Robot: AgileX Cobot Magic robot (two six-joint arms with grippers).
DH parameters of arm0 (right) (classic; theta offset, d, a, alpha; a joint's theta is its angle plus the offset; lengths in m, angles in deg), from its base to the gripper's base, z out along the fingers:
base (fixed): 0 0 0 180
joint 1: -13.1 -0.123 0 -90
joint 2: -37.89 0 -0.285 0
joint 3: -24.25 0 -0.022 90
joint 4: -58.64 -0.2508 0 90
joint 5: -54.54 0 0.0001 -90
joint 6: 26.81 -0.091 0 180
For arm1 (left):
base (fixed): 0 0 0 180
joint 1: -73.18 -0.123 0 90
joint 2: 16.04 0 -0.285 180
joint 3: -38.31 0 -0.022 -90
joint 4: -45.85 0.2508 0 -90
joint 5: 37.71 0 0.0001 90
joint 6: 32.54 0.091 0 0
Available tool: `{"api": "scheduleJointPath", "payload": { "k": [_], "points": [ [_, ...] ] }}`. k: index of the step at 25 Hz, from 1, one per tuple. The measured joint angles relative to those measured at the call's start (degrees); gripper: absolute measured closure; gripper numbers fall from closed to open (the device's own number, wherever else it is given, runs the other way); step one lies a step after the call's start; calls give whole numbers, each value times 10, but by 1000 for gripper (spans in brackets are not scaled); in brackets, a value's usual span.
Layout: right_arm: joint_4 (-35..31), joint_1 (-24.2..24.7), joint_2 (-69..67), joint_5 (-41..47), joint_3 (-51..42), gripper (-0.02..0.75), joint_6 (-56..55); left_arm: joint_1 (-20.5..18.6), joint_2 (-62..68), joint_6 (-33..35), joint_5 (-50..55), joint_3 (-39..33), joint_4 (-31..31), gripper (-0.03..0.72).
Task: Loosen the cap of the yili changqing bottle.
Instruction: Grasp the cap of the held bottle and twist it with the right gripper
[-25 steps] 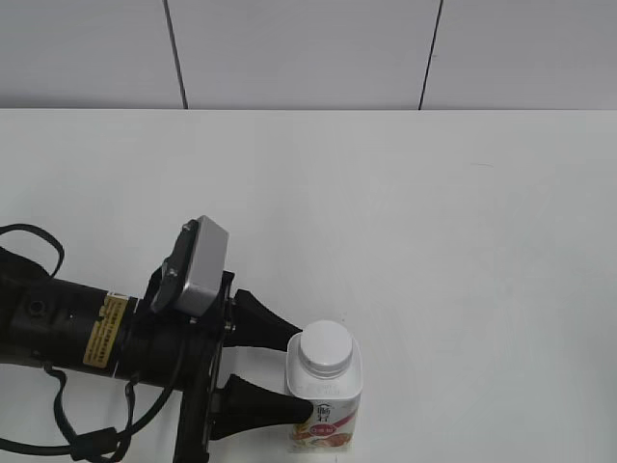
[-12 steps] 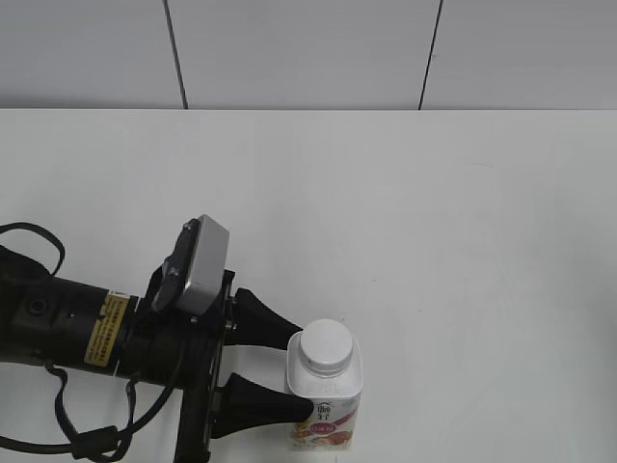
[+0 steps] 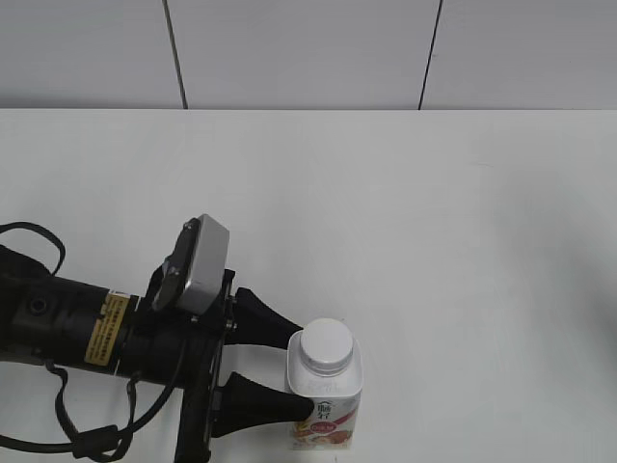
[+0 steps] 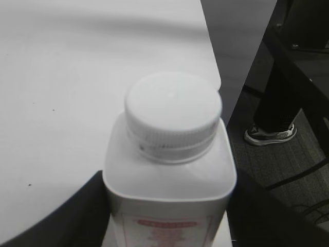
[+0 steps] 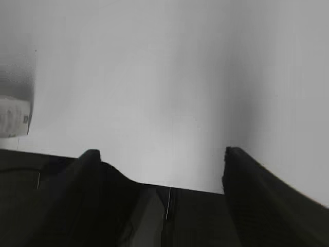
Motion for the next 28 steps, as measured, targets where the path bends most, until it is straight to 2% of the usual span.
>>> {"api": "scheduleJointPath", "payload": {
  "k": [9,15,21,28],
  "points": [
    [0,-200,-127,3,43,206,-33,0,0,0,0,1,0,258],
    [0,-309,-203,3,89,209,-79,0,0,0,0,1,0,258],
    [1,-381,-269,4,129,212,-191,0,0,0,0,1,0,258],
    [1,-444,-351,4,203,213,-232,0,0,0,1,1,0,258]
  ]
}}
